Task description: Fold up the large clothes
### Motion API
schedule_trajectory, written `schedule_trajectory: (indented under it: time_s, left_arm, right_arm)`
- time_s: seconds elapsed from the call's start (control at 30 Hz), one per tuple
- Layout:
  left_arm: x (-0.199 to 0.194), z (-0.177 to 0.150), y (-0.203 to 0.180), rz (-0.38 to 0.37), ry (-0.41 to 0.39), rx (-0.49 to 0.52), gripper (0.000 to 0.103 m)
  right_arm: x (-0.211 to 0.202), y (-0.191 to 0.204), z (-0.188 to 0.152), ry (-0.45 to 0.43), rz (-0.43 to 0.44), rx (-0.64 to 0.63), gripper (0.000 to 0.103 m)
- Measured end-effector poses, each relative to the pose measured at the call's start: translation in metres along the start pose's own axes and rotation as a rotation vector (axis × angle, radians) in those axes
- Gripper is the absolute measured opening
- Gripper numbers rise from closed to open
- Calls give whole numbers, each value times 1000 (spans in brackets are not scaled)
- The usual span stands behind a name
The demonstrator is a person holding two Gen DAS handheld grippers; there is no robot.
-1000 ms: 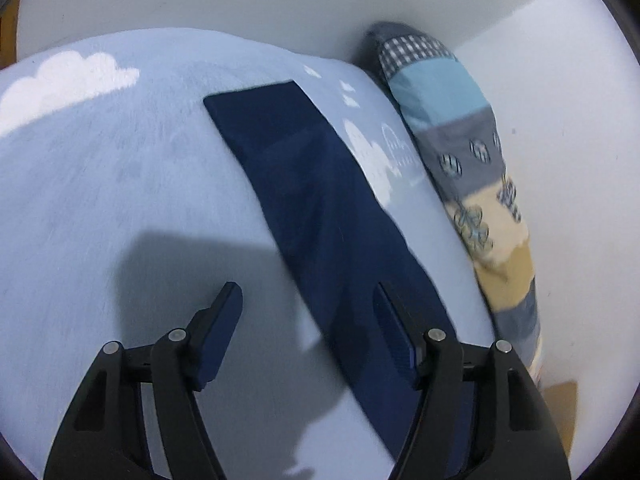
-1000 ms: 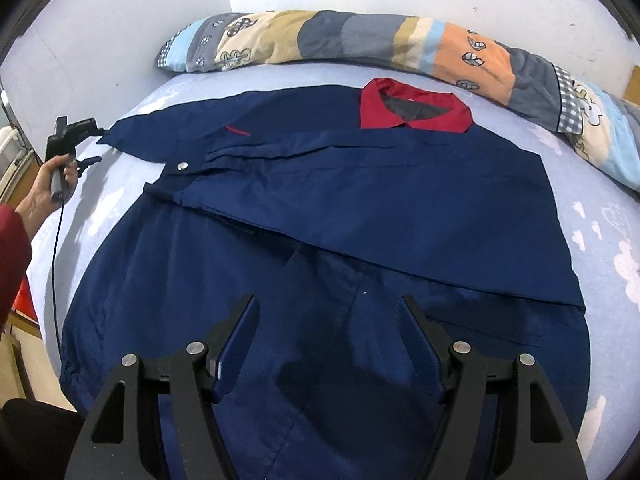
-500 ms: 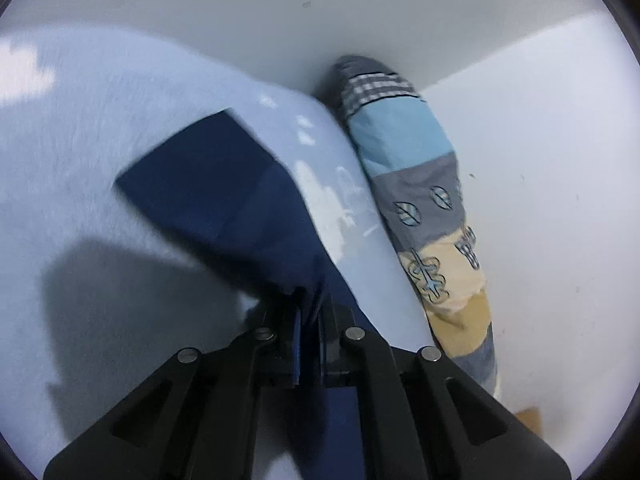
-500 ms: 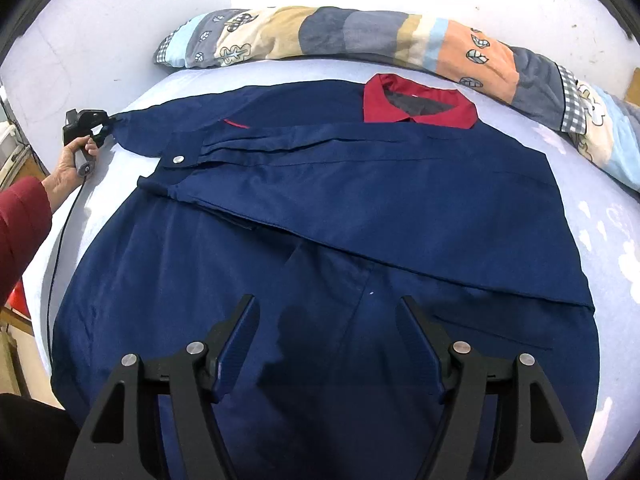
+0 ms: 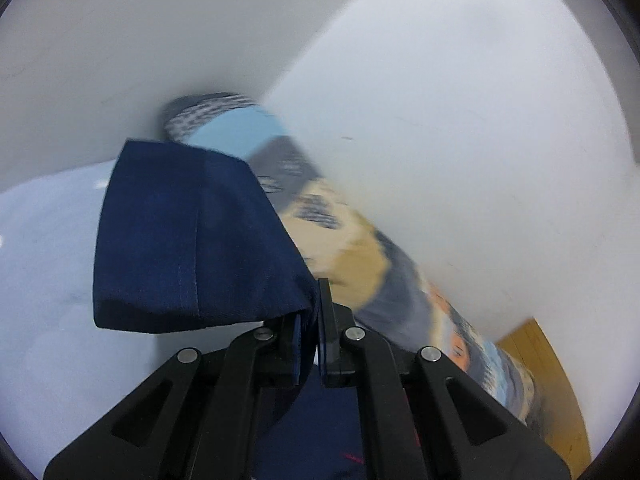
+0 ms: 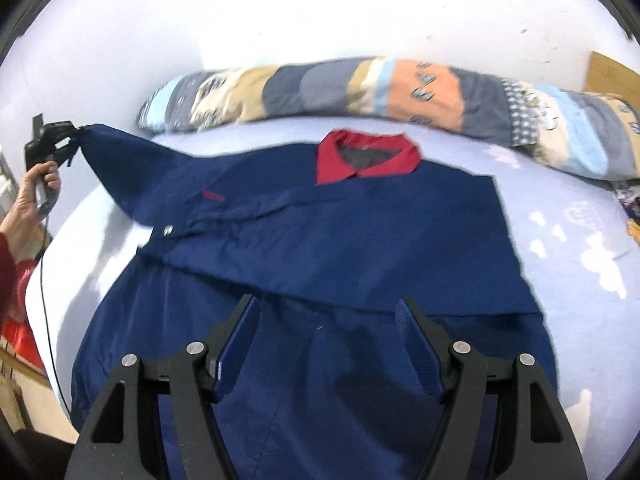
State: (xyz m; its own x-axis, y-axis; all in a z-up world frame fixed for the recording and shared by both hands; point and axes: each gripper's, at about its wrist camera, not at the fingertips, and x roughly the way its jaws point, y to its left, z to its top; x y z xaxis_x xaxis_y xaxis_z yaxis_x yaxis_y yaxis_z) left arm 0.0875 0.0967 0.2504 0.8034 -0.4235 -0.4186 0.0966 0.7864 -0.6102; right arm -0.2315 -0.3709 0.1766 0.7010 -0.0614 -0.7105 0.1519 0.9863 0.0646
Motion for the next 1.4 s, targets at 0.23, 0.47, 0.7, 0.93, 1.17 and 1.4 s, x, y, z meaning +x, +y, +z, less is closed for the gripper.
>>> schedule_trajectory:
  time_s: [0.23,0.47,0.7,0.93,1.17,1.4]
  left_arm:
    - [0,-45,-158,-134,69,157,4]
    - [40,-162,-287,-217,228,322,4]
    - [103,-359,-339,-125,492,491,6]
    - [124,-481,-356,111,520,877,20]
    - [76,-502,-372,-50,553,981,75]
    - [72,-460,-355,-48,513,920,75]
  right_arm:
    - [-37,-53,8,-96,-49,113,73]
    - [-78,-106,5,-193,-79,234,73]
    - [-101,-144,2,-237,-90,326,73]
    - [-110,-156,0,-249,-87,356,73]
    - [-112,-162,0,-258,-91,397,73]
    - [-111,-174,-2,-257,-133,446,73]
